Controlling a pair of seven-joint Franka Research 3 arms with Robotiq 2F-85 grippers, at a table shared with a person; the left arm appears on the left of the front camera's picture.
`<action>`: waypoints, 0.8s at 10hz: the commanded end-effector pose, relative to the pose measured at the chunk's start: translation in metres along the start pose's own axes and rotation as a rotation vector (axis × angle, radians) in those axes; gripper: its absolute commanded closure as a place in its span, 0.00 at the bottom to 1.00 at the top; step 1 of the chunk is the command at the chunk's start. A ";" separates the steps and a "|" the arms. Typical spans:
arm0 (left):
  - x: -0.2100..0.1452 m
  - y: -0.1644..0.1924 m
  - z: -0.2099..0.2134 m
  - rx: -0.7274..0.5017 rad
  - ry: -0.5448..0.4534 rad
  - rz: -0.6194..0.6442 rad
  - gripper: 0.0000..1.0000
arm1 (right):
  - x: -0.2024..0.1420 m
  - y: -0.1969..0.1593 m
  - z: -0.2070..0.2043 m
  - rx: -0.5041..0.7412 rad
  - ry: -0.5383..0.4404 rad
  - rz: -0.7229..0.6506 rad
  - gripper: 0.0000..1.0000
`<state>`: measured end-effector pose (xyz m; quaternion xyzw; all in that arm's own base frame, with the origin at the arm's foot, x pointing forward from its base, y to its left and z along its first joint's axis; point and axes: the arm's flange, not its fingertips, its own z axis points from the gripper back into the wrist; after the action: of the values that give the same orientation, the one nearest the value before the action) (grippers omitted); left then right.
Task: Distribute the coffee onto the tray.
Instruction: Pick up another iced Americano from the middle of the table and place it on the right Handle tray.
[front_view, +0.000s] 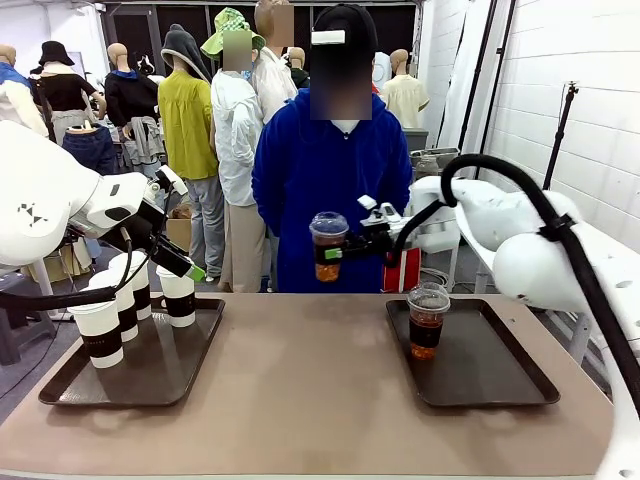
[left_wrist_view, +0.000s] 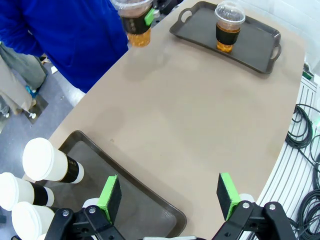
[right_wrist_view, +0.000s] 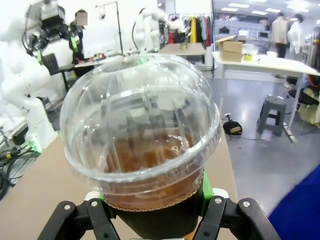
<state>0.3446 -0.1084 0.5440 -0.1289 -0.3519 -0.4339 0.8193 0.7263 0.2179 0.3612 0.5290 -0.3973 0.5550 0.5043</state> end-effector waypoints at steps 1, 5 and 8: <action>-0.001 0.001 0.000 -0.003 -0.003 0.002 0.00 | -0.006 0.051 0.041 -0.070 -0.043 0.005 0.30; -0.001 0.001 0.000 -0.003 -0.003 0.002 0.00 | -0.028 0.093 0.125 -0.218 -0.065 -0.020 0.30; -0.001 0.001 0.000 -0.003 -0.003 0.002 0.00 | -0.051 0.107 0.152 -0.290 -0.055 -0.066 0.30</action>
<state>0.3445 -0.1085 0.5439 -0.1288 -0.3519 -0.4341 0.8193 0.6551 0.0338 0.3347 0.4777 -0.4514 0.4724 0.5873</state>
